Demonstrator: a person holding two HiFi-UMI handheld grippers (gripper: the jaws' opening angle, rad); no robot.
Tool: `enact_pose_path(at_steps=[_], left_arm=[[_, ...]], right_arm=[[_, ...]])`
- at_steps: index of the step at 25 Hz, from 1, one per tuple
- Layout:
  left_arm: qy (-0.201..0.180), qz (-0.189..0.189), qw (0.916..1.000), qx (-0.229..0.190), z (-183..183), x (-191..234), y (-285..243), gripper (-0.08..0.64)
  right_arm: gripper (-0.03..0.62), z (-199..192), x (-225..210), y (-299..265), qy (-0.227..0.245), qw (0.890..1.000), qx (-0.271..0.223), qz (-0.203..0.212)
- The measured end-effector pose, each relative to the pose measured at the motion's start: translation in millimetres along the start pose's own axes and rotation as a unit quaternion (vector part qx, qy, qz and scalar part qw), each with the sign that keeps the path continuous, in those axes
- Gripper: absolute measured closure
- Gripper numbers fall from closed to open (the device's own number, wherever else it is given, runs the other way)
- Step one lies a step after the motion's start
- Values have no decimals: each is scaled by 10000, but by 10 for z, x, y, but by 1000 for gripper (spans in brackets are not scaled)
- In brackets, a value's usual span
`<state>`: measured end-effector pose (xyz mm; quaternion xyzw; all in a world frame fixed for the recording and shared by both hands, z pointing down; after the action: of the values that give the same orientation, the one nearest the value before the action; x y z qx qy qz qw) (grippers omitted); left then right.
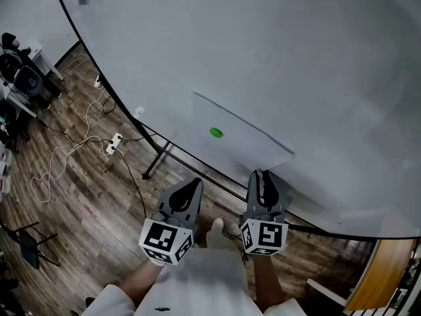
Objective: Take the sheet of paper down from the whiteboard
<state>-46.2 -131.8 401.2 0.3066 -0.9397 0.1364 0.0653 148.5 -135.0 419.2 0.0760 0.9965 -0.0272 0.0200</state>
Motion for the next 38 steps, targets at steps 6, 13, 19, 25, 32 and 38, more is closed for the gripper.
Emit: enact_pose_path(at_steps=[6,13,19,25,32,38], left_arm=[[29,-30,10000,39,-55,9,-68,553],[3,-65,10000,-24,-2,-10,-86,552],[5,-67,10000,-26,5,-10,-87,553],[4,-59,10000,-60,30,-8,-75,552],[-73,-63,9999,-89,70,-23,-105,552],[-254,-46,9996,-110,104,-44,-147,551]], right_arm=[[511,-56,5,-38,80,9999,58,52],[552,-39,-66,-24,124,9999,104,-38],[574,-22,-47,-25,133,9999,88,-10],[581,17,-50,-10,33,10000,54,24],[581,41,-20,2,-24,9999,93,134],[581,19,-35,11,-54,9999,88,126]])
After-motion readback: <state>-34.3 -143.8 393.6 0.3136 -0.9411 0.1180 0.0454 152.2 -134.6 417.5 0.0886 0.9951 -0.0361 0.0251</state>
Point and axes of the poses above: the fingertips, and each gripper's own axes: y backward along the fingers, x to its left, z out of its top, the point moved 6 cm from there along y, backward along the fingers
